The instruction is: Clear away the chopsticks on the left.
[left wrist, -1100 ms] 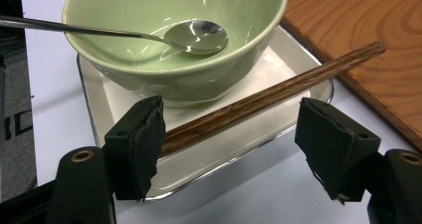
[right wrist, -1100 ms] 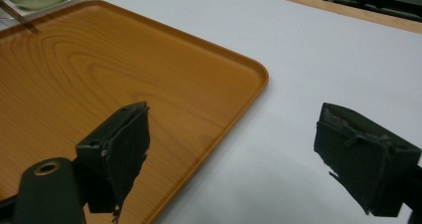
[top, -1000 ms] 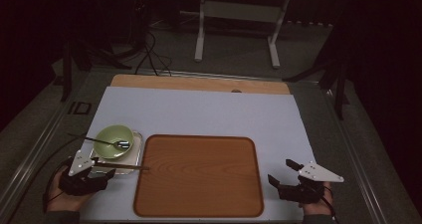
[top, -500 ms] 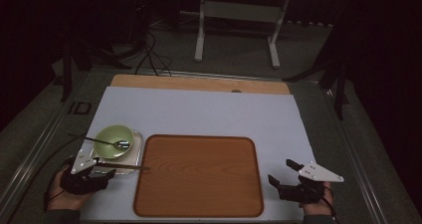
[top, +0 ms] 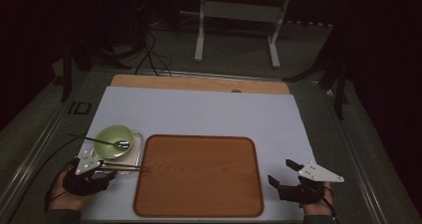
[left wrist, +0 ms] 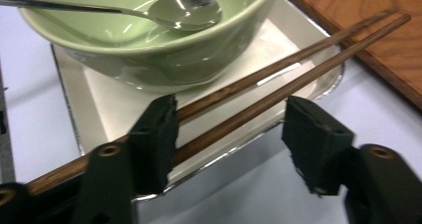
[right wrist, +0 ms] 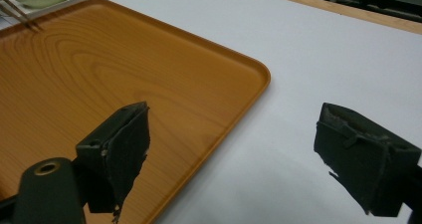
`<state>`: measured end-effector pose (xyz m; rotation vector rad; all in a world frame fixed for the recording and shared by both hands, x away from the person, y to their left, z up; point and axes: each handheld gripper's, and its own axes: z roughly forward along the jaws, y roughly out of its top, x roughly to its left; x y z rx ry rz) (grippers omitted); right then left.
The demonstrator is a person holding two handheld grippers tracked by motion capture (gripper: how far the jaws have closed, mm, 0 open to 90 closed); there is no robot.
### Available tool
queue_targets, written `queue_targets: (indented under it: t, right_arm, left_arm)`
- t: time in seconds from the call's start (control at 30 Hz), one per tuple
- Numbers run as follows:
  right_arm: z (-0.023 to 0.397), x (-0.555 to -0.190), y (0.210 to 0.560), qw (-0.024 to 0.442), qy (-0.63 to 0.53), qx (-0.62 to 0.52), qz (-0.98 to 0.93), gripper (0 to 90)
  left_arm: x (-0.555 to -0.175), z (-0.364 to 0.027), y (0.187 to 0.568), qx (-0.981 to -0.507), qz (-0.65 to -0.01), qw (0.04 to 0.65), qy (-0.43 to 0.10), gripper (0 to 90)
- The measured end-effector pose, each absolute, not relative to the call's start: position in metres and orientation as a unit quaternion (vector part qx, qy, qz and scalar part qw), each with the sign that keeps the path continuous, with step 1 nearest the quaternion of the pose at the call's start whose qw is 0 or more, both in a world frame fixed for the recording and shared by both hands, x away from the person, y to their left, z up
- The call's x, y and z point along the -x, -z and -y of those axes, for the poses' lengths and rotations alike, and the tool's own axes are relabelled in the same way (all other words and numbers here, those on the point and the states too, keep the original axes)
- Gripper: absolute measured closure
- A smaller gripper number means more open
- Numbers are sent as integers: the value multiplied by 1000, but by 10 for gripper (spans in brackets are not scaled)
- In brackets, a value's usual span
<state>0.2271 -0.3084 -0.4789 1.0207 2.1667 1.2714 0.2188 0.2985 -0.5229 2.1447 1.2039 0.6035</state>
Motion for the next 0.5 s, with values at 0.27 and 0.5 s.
queue_targets:
  t: [0.27,0.5]
  right_arm:
    - [309,-227,479,212,-458,-369,-780,139]
    - [309,-227,479,210,-458,-368,-781,139]
  left_arm:
    - [-215,-291,522,-824,-427,290,-236,555]
    - [-214,-286,522,-833,-411,279,-245,586]
